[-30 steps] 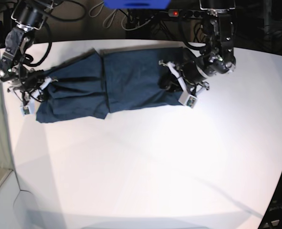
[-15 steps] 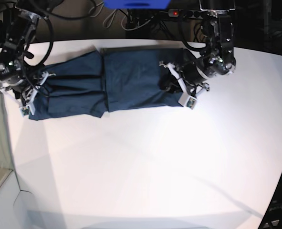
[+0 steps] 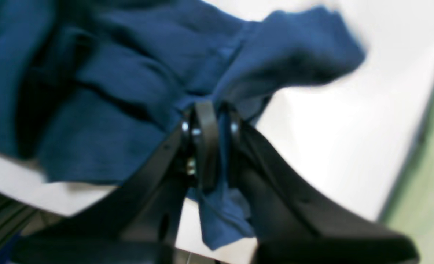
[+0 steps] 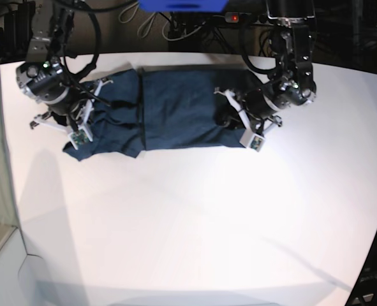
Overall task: Layout the t-shirt on the table in an organized manner, then fold the t-shirt properly
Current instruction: 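Fold the right gripper's end over onto the left-folded half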
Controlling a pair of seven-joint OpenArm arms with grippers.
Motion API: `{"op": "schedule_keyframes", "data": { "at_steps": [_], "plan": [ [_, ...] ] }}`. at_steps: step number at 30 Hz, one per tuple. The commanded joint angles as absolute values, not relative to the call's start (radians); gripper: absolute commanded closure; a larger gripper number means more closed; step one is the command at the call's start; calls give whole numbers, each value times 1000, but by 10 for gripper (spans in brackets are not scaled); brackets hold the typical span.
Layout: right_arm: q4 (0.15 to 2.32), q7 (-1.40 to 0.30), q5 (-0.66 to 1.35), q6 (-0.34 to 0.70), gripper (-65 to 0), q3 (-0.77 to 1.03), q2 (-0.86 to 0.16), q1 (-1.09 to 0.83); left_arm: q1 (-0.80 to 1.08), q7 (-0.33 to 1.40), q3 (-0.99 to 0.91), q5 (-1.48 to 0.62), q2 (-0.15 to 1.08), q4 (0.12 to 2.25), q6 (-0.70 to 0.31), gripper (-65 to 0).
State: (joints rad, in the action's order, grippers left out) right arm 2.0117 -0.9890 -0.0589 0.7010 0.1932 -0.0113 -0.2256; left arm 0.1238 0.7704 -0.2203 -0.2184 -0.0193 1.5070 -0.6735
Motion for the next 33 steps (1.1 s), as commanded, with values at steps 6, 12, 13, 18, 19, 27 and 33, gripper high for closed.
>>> {"op": "schedule_keyframes", "data": {
  "at_steps": [6, 12, 13, 18, 19, 27, 33],
  "plan": [
    [2032, -978, -47, 698, 0, 51, 22, -200, 107, 756, -220, -226, -19, 1515, -671, -129],
    [2038, -981, -42, 698, 0, -62, 70, -179, 107, 754, -220, -225, -19, 1514, -670, -129],
    [2038, -981, -42, 698, 0, -77, 84, -179, 107, 754, -220, -225, -19, 1514, -670, -129],
    [2040, -983, -41, 698, 0, -185, 111, -179, 107, 753, -220, -225, -16, 1514, -670, -129],
    [2040, -983, -41, 698, 0, -213, 119, -185, 107, 753, -220, -225, -16, 1514, -670, -129],
    [2026, -983, -44, 698, 0, -363, 148, -186, 107, 757, -220, -225, -18, 1520, -670, -129],
    [1946, -981, -41, 698, 0, -367, 148, -133, 107, 753, -220, -225, -21, 1520, -670, -129]
  ]
}}
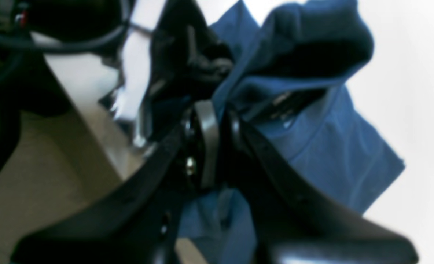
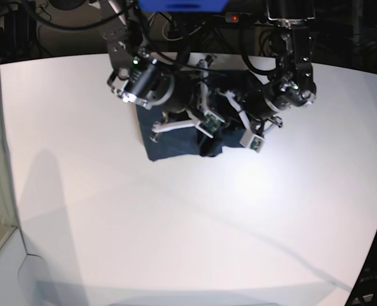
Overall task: Layout the t-shirt on the table in an organized manner, then fold the t-shirt properly
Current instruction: 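Fold the right gripper's end over onto the left-folded half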
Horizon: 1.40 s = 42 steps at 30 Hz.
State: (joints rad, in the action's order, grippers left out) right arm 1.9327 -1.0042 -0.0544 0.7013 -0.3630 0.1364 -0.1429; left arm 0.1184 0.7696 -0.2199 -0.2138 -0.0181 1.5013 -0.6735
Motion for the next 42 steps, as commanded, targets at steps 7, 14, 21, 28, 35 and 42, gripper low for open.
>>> {"op": "schedule_keyframes", "data": {
  "at_steps": [7, 14, 21, 28, 35, 42],
  "plan": [
    [1903, -970, -41, 698, 0, -363, 148, -124, 117, 759, -220, -234, -22, 1603, -670, -129],
    [1897, -969, -42, 698, 0, -363, 143, -122, 131, 762, -222, -236, -24, 1721, -670, -129],
    [1906, -978, -42, 698, 0, -363, 143, -105, 177, 832, -418, -223, -22, 1673, -668, -129],
    [1906, -981, -41, 698, 0, -369, 157, -81, 122, 811, -467, -225, -19, 1484, -671, -129],
    [1897, -981, -41, 698, 0, -456, 157, -54, 105, 814, -466, -225, -41, 1465, -671, -129],
    [1764, -951, 42, 698, 0, -526, 157, -4, 105, 814, -466, -225, -39, 1463, -671, -129]
  ]
}}
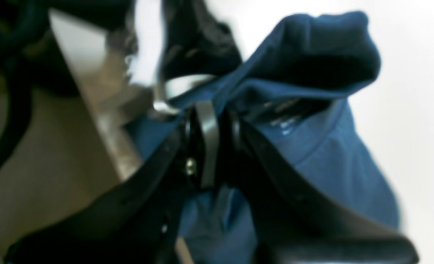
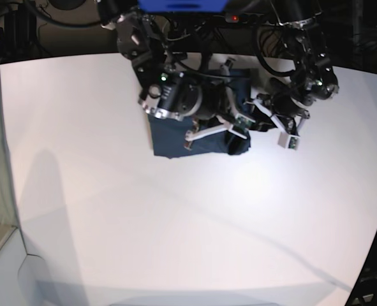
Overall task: Layout the t-shirt on the table in an organized manner, then fold the t-shirt properly
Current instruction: 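Fold the right gripper's end over onto the left-folded half, then press and square the folded bundle with both grippers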
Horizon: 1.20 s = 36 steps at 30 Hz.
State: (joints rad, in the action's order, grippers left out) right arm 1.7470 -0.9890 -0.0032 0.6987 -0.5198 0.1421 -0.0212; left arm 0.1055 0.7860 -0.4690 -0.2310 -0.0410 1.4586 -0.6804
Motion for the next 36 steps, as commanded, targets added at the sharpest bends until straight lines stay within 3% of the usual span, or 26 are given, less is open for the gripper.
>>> {"op": "schedule_keyframes", "data": {
  "at_steps": [1, 22, 29, 31, 36],
  "plan": [
    [1744, -938, 68, 698, 0, -524, 157, 5, 105, 814, -466, -225, -38, 1466, -671, -129],
    [1635, -912, 113, 698, 0, -524, 157, 51, 213, 826, -481, -225, -24, 1836, -674, -129],
    [1633, -912, 113, 698, 0, -527, 157, 51, 228, 851, -631, -234, -8, 1874, -679, -129],
    [1633, -912, 113, 698, -48, -527, 157, 51, 226, 851, -668, -234, -10, 1874, -680, -129],
    [1652, -920, 114, 698, -260, -527, 157, 50, 226, 851, -696, -236, -8, 1873, -680, -130]
  ]
}}
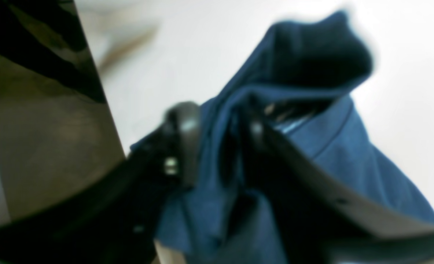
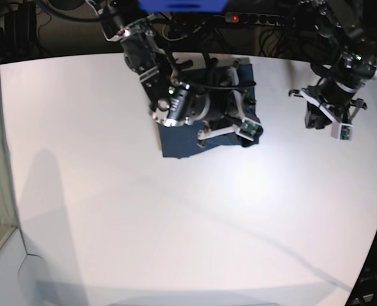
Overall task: Layout the t-shirt on the table in an organized manner, then fold the t-shirt properly
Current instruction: 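Press and square the folded bundle with both grippers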
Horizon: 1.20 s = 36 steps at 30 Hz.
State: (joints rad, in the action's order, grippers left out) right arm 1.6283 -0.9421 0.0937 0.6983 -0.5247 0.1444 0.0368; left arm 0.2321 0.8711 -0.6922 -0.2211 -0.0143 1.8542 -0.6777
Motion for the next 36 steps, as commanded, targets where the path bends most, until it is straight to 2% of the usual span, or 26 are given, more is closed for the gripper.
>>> {"op": "schedule_keyframes", "data": {
  "at_steps": [1, 4, 6, 8, 12, 16, 20, 25, 32, 36],
  "plan": [
    [1666, -921, 114, 698, -297, -527, 157, 47, 226, 851, -696, -236, -8, 1873, -680, -130],
    [1725, -923, 116, 698, -371, -535, 157, 31, 226, 851, -696, -236, -12, 1873, -680, -130],
    [1770, -923, 116, 698, -381, -547, 157, 18, 226, 851, -696, -236, -15, 1876, -680, -131],
    [1816, -924, 113, 698, -381, -542, 157, 8, 226, 851, -696, -249, -18, 1877, -680, -161],
    [1865, -944, 111, 698, -380, -496, 148, 4, 226, 938, -720, -398, -15, 1877, -680, -311],
    [1894, -944, 114, 698, -380, -437, 68, 5, 243, 1003, -745, -573, -25, 1877, -680, -489],
    [1923, -944, 114, 698, -380, -395, 25, 5, 294, 1007, -743, -688, -31, 1871, -680, -566],
    [1925, -944, 114, 698, -380, -363, 22, -2, 294, 1001, -742, -776, -67, 1742, -680, -583],
    [1925, -946, 113, 698, -380, -366, -7, -5, 232, 1003, -737, -785, -137, 1601, -682, -582],
    [1925, -983, 113, 698, -380, -364, -25, -4, 228, 1001, -654, -779, -142, 1572, -682, -582]
  ]
}}
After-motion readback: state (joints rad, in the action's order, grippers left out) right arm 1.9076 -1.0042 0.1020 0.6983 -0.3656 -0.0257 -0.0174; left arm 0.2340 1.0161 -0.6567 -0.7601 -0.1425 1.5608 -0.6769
